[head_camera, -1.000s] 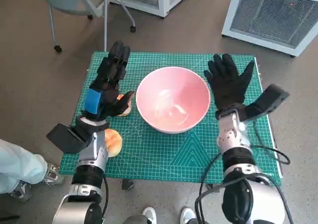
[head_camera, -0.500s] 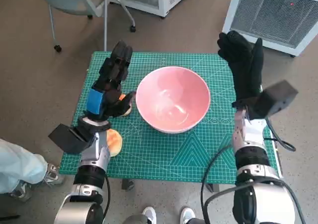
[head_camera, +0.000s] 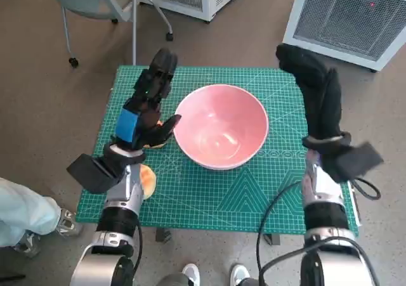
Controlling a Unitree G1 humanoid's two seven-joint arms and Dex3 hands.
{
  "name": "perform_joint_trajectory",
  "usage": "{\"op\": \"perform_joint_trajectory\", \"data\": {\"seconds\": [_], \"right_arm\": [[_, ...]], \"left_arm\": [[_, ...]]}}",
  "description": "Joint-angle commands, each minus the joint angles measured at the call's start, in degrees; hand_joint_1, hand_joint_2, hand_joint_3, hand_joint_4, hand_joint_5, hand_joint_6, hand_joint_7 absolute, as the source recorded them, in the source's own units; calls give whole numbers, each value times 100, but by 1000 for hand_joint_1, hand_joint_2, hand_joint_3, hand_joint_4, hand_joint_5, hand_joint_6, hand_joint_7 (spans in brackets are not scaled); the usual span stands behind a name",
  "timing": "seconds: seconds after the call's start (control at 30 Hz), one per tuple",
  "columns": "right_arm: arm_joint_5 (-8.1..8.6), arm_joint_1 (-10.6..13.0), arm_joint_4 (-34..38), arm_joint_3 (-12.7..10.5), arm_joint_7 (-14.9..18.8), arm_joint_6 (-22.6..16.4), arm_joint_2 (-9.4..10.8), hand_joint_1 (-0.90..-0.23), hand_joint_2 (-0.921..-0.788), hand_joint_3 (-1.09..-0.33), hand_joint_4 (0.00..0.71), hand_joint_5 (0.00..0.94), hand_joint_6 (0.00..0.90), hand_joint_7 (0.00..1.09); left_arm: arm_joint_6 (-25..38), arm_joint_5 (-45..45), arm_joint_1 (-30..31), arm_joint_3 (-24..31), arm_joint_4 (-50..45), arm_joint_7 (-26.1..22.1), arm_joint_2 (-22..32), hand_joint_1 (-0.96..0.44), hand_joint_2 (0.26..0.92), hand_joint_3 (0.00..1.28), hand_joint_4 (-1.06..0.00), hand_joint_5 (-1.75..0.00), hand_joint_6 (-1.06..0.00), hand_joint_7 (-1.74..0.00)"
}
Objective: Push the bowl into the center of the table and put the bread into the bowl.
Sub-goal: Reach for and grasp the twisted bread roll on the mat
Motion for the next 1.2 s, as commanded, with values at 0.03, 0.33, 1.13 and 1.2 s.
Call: {"op": "perform_joint_trajectory", "data": {"seconds": [0.03,0.33,1.13,1.2], "right_arm": [[-26,353,-469,163,78,233,-151,-743,-921,-819,122,1,10,460],[-24,587,-1021,301,-24,463,-196,-756,-921,-816,123,1,-1,490],[-357,720,-1019,586,-423,333,-113,-773,-921,-824,124,0,-1,413],[-368,725,-1020,595,-454,319,-113,-772,-921,-829,123,0,-1,407]], "left_arm": [[-40,95,-127,-92,-126,-53,44,-712,921,361,-67,-2,-169,0],[-20,181,-163,-172,-272,-51,104,-706,921,367,-71,-3,-166,0],[2485,2879,-637,-795,-841,350,2884,-229,772,25,-75,-7,-264,-50],[3018,3167,-668,-969,-986,268,3064,-182,763,26,-58,-5,-264,-43]]}}
